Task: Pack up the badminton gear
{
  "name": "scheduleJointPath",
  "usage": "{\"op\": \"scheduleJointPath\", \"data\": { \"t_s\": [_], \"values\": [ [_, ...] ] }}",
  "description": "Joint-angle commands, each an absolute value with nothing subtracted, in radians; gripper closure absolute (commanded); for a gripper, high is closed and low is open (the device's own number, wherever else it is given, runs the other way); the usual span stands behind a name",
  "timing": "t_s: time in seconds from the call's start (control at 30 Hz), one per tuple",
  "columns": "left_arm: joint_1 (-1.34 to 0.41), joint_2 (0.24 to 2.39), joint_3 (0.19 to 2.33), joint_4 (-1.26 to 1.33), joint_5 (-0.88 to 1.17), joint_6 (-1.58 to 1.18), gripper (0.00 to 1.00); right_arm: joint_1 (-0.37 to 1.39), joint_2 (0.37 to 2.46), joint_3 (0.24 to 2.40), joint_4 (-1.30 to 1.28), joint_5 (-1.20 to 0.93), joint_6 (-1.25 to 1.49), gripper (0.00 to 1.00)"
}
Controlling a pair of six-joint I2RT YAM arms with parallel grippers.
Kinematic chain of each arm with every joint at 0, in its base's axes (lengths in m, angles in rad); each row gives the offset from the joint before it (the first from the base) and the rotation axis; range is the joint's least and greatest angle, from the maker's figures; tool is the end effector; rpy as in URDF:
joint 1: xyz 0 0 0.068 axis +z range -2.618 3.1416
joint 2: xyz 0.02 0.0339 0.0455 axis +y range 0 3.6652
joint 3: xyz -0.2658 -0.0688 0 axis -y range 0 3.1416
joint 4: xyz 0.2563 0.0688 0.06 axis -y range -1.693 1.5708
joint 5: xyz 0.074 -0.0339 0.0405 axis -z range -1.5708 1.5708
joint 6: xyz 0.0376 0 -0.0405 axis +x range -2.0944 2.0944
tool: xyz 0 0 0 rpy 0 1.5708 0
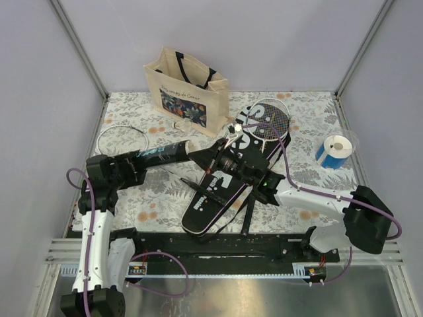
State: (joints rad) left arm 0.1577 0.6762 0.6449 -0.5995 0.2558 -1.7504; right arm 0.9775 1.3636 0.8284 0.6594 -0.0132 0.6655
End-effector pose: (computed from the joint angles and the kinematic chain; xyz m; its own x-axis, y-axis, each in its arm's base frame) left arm 0.1594 0.0157 0.2667 0.0550 -0.9551 0.2911 -0.5820 -0.2675 -0.7679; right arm 0.1825 0.2715 0.3083 -0.4619 0.4193 -0.7816 -0.7006 0.3678 0.6114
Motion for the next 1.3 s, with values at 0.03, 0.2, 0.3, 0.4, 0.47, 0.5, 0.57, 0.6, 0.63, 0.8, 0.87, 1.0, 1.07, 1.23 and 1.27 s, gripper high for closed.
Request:
{"op": "scheduleJointPath", "data": {
  "t_s": [0.03,0.2,0.3,0.4,0.47,0.5,0.57,0.6,0.63,0.8,0.87,1.0,1.07,1.23,1.27],
  "values": [
    [0.124,0.661,0.687,-0.494,0.449,-1.674,0.82,0.992,1.425,0.884,0.669,-0.124,0.709,1.0],
    [0.123,0.663,0.686,-0.495,0.454,-1.667,0.82,0.992,1.372,0.856,0.605,-0.072,0.7,0.87],
    [0.124,0.658,0.677,-0.497,0.446,-1.675,0.82,0.986,1.307,0.851,0.531,-0.037,0.666,0.76],
    [0.124,0.66,0.677,-0.505,0.445,-1.671,0.82,0.973,1.238,0.874,0.451,-0.034,0.631,0.67],
    [0.126,0.66,0.675,-0.509,0.442,-1.671,0.82,0.965,1.2,0.893,0.395,-0.026,0.609,0.63],
    [0.126,0.657,0.675,-0.509,0.443,-1.669,0.82,0.96,1.183,0.899,0.361,-0.025,0.598,0.62],
    [0.124,0.658,0.676,-0.511,0.442,-1.664,0.82,0.953,1.16,0.908,0.327,-0.028,0.58,0.6],
    [0.126,0.658,0.678,-0.515,0.442,-1.664,0.82,0.948,1.148,0.908,0.313,-0.026,0.574,0.6],
    [0.126,0.658,0.681,-0.517,0.442,-1.663,0.82,0.94,1.137,0.907,0.308,-0.028,0.571,0.59],
    [0.126,0.653,0.69,-0.528,0.436,-1.657,0.82,0.908,1.118,0.904,0.264,-0.046,0.558,0.57],
    [0.126,0.653,0.693,-0.531,0.436,-1.655,0.82,0.896,1.117,0.903,0.25,-0.06,0.555,0.57],
    [0.126,0.65,0.698,-0.537,0.43,-1.654,0.82,0.877,1.115,0.904,0.229,-0.098,0.551,0.54],
    [0.124,0.652,0.699,-0.541,0.423,-1.651,0.82,0.874,1.112,0.899,0.227,-0.118,0.551,0.51],
    [0.126,0.653,0.703,-0.543,0.419,-1.649,0.82,0.868,1.063,0.891,0.224,-0.14,0.545,0.49],
    [0.126,0.653,0.701,-0.542,0.419,-1.649,0.82,0.868,1.051,0.888,0.224,-0.143,0.546,0.49]
  ]
}}
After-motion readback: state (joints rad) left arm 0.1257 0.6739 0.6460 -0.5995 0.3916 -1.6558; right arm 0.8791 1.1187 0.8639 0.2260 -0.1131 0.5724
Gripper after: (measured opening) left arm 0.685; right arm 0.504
